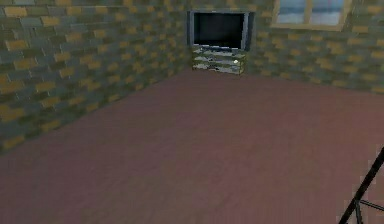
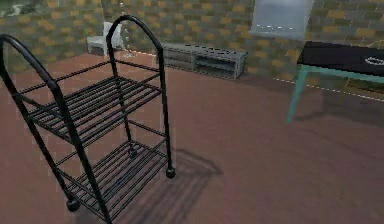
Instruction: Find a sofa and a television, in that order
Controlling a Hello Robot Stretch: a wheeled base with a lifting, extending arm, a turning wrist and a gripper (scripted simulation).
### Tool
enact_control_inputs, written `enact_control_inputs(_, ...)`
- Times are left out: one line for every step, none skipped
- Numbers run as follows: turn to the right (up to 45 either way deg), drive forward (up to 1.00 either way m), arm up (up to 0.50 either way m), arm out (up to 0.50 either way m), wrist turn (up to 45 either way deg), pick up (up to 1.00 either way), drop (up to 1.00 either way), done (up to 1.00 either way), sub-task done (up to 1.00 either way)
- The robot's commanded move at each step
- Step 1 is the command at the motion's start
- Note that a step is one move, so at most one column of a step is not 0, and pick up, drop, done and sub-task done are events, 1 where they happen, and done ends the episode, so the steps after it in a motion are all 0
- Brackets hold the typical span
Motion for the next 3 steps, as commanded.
enact_control_inputs(0.0, 0.5, 0.0, 0.0, 0.0, 0.0, 0.0, 0.0, 0.0)
enact_control_inputs(27.0, 0.0, 0.0, 0.0, 0.0, 0.0, 0.0, 0.0, 0.0)
enact_control_inputs(0.0, 1.0, 0.0, 0.0, 0.0, 0.0, 0.0, 0.0, 0.0)
